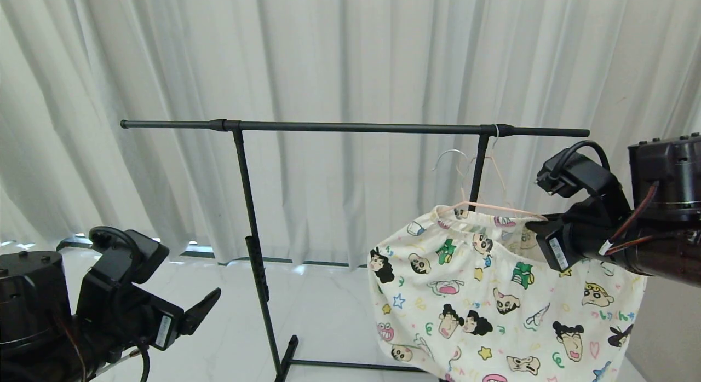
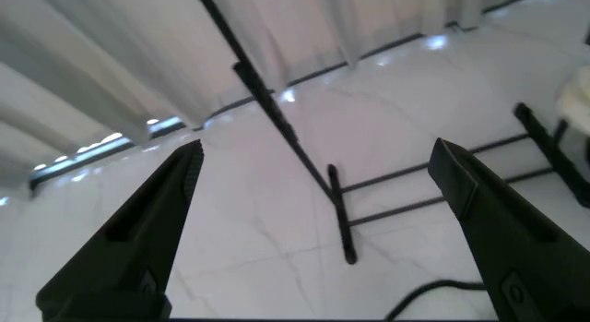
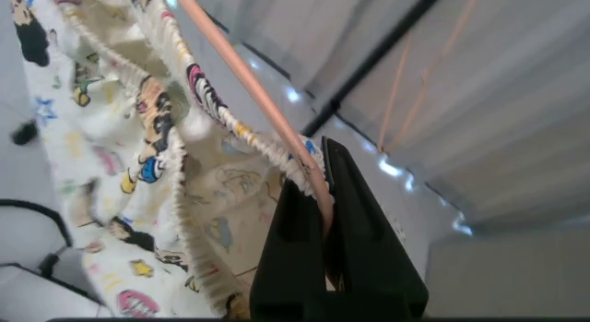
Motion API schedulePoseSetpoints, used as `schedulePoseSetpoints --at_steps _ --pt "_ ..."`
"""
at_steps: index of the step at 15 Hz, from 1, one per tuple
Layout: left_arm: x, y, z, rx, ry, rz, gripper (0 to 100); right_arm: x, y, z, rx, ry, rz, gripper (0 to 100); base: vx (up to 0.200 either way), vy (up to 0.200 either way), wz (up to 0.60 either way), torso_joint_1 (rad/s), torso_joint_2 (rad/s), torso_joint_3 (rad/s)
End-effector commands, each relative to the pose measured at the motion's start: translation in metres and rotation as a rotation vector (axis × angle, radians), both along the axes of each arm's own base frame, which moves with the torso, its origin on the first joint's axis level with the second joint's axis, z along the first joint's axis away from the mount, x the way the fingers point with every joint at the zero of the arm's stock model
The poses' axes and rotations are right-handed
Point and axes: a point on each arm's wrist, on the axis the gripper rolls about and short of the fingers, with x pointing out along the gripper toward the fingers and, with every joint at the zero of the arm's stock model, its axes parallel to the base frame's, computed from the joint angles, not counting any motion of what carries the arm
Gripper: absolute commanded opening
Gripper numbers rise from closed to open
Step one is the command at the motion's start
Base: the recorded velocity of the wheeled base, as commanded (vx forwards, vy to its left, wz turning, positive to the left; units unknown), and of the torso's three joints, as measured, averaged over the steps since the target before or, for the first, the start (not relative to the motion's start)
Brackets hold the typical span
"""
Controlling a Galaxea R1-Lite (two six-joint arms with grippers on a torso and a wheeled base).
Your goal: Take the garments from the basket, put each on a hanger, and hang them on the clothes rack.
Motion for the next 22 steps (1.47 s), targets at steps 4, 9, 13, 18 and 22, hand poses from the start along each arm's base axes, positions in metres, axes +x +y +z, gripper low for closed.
schedulePoseSetpoints --at_steps 4,9,13,18,22 --pt "-0.004 0.001 0.01 0.013 -0.054 0.038 100 0.018 0.009 0.0 0.063 0.014 -0.102 0 0.0 0.0 0.0 0.0 0.0 0.0" --pt "-0.003 0.001 0.013 0.018 -0.069 0.06 100 0.025 0.012 0.003 0.09 0.005 -0.141 0 0.0 0.0 0.0 0.0 0.0 0.0" --pt "-0.003 0.001 0.013 0.026 -0.068 0.06 100 0.044 0.021 0.015 0.16 -0.031 -0.225 0 0.0 0.05 0.0 0.001 0.0 0.004" --pt "-0.003 0.001 0.012 0.023 -0.066 0.06 100 0.046 0.02 0.014 0.157 -0.033 -0.237 0 0.0 0.16 0.0 0.0 0.0 0.004" --pt "-0.003 -0.002 0.012 0.022 -0.066 0.04 100 0.054 0.011 0.014 0.157 -0.044 -0.3 0 0.0 0.0 0.0 0.0 0.0 0.0"
